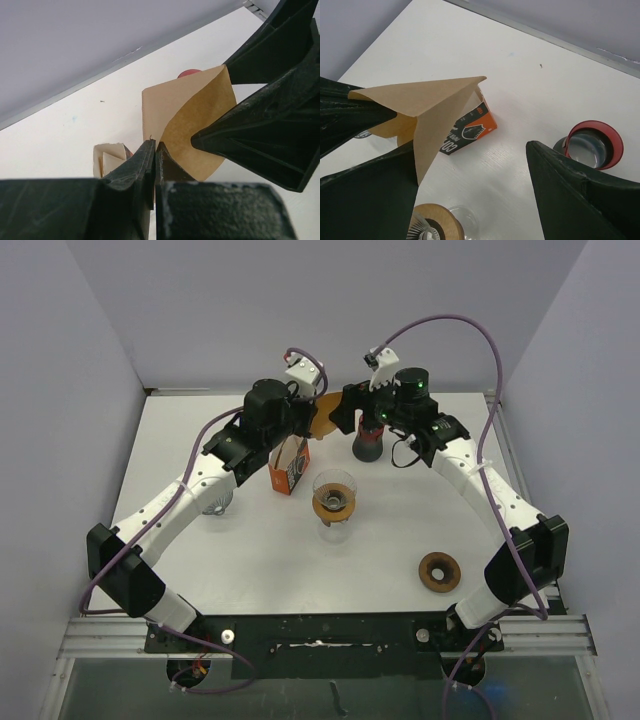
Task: Place the coffee filter in the dripper
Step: Place the coffee filter in the coffee dripper.
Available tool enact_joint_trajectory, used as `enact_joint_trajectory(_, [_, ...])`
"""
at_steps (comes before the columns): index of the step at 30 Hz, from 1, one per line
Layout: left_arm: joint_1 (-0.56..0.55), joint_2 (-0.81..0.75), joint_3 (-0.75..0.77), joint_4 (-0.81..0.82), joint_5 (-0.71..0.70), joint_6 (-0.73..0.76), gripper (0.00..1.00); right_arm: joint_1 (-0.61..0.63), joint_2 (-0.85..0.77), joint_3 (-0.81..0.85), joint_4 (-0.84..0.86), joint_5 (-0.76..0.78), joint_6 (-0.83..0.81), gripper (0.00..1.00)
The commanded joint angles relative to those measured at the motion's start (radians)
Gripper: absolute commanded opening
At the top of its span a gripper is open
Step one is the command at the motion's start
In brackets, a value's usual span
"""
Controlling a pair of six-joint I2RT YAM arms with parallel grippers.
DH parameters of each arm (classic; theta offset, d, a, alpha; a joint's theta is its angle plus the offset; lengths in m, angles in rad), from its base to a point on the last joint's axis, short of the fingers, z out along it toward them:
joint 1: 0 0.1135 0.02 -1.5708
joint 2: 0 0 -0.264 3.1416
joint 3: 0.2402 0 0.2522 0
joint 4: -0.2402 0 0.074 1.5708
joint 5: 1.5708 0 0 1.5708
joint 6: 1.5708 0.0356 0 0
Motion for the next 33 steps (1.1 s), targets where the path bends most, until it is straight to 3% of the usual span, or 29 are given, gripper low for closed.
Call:
enact_joint_trajectory(1, [-0.003,-0.006,-0.005,0.078,0.036,-0.049,0.00,0.009,-0.016,0.017,0.023,0.081,-0.030,0.82])
enact_joint_trajectory(11, [-0.004,-0.004,-0.027,0.090,0.051,-0.096,0.00,0.013,-0.026,0.024,0.011,0.140,-0.067,0.81])
enact_joint_trajectory(15, [-0.004,0.002,-0.027,0.090,0.048,-0.133,0.00,0.017,-0.036,0.003,0.037,0.062,-0.073,0.82])
enact_joint_trajectory(26, [-0.005,0.000,-0.044,0.097,0.062,-0.173,0.00,0.025,-0.031,-0.009,0.047,0.031,-0.089,0.84])
enact_joint_trajectory(33, [-0.004,-0.007,-0.058,0.101,0.068,-0.157,0.00,0.027,-0.031,0.019,0.018,0.113,-0.119,0.84])
